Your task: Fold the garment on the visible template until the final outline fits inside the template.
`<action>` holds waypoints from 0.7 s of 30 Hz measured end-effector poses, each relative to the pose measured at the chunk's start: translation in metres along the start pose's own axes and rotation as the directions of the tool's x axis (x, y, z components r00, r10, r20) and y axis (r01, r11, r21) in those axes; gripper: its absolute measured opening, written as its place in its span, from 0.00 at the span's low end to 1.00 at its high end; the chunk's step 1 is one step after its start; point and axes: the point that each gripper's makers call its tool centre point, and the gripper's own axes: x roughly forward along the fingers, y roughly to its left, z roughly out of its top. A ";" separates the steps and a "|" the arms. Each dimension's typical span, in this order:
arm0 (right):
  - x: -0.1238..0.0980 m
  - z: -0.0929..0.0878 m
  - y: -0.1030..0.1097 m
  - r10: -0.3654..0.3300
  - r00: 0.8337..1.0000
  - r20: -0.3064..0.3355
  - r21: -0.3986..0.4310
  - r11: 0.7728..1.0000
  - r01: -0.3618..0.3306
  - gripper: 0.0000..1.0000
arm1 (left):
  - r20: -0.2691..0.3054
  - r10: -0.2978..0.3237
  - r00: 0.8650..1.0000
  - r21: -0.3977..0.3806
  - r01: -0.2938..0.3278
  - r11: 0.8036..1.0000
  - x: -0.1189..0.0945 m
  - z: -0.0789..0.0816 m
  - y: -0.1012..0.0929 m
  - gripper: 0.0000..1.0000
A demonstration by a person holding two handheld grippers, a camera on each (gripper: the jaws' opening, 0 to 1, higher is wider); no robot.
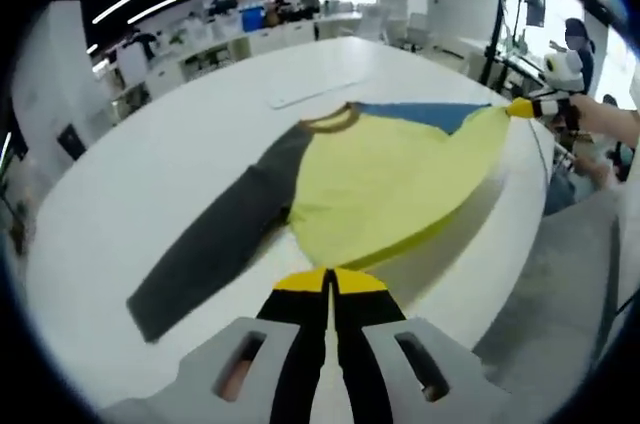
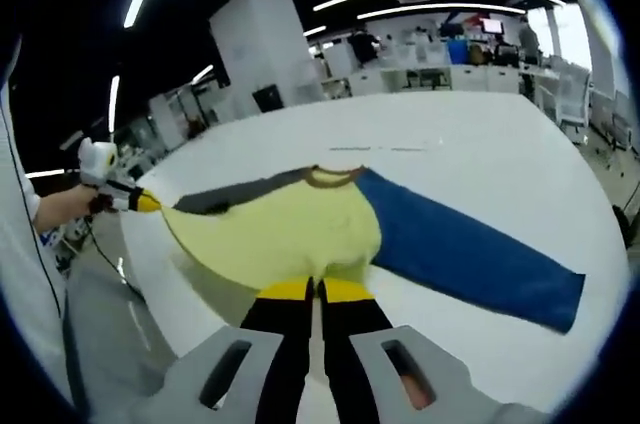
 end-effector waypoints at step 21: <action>-0.034 -0.049 0.030 -0.001 0.997 -0.074 0.093 0.996 0.008 0.03 | -0.053 -0.041 0.998 0.002 0.041 0.999 -0.032 -0.040 -0.038 0.00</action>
